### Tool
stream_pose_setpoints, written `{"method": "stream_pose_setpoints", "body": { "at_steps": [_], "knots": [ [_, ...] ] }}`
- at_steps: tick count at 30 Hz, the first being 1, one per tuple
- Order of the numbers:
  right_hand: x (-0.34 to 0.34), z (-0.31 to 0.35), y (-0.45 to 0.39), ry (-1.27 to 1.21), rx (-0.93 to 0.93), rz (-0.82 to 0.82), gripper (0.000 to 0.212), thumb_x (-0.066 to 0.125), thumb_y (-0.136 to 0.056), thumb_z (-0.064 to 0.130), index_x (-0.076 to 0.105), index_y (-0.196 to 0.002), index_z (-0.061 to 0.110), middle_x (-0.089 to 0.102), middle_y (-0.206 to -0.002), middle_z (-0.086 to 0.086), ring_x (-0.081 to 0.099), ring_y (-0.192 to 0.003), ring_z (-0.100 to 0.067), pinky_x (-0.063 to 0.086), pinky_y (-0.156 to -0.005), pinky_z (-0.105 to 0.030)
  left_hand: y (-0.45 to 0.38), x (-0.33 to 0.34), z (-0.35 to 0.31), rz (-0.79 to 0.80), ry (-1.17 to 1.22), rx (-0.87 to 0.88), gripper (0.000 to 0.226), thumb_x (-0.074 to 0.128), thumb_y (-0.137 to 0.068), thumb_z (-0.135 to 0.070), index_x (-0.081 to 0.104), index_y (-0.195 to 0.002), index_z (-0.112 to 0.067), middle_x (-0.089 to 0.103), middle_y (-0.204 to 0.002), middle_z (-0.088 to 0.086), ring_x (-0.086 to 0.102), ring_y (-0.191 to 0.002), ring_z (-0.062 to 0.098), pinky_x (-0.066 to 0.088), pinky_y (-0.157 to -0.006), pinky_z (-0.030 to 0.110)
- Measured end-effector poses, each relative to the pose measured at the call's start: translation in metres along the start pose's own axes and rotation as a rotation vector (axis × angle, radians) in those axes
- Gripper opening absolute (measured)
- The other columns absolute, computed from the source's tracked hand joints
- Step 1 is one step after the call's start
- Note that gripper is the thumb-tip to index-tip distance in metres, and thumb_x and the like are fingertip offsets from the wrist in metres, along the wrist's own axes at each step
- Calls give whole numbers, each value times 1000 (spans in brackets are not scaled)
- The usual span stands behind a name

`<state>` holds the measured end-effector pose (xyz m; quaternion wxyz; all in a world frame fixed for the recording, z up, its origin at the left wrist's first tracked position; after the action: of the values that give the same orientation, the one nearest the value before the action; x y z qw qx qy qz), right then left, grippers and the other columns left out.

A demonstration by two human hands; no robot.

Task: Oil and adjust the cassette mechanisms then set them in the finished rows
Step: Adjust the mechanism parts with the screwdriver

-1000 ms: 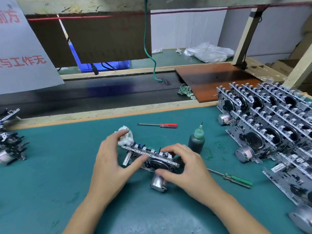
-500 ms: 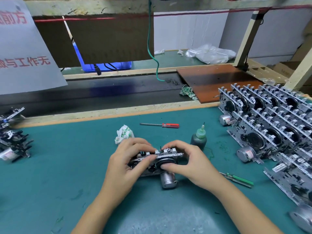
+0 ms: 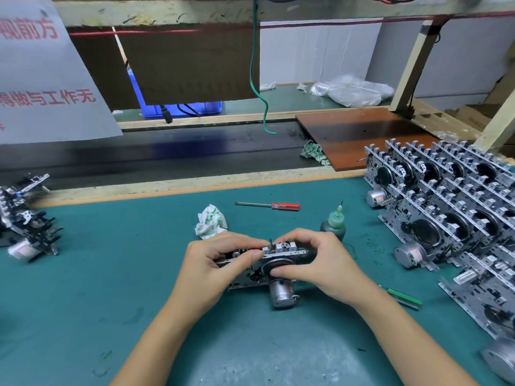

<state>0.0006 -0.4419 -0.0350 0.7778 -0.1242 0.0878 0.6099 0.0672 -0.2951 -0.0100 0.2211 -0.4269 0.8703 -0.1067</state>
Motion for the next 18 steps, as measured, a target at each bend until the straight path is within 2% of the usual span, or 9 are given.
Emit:
{"method": "stream_pose_setpoints", "body": {
  "at_steps": [2,7,12,18],
  "knots": [
    [0,1,1,-2,1,0,30,86,-63,13,70,-81,31,71,-78,10,64,-73,-2,46,-72,-13,0,-1,0,-11,-8,-3,16,69,-74,-19,77,-80,-32,73,-80,-16,66,-79,3,46,-73,12],
    [1,6,2,12,-12,20,32,86,-63,10,69,-78,32,70,-77,12,62,-72,0,45,-71,-11,5,0,-3,-29,3,14,16,67,-73,-36,74,-86,-32,72,-82,-18,66,-81,3,45,-73,9],
    [1,7,3,14,-16,31,32,87,-63,10,69,-80,31,71,-80,10,63,-74,-1,45,-72,-11,4,-1,0,3,43,-12,21,71,-72,-15,75,-86,-31,74,-83,-12,67,-80,5,47,-74,12],
    [1,7,4,36,-45,20,30,85,-65,14,69,-82,32,69,-83,10,63,-79,-2,44,-75,-13,7,1,-1,-52,38,-11,18,73,-72,-19,75,-85,-31,73,-83,-14,67,-81,4,46,-73,10]
  ]
}}
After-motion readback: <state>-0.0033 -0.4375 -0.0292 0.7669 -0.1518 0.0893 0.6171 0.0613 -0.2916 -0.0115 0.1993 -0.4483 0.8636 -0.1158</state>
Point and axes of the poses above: each hand's wrist, its own y-axis away from the middle knuckle, its own x-axis out of the palm, z = x × y, the point moved 7 cm from there along -y, towards the middle knuckle
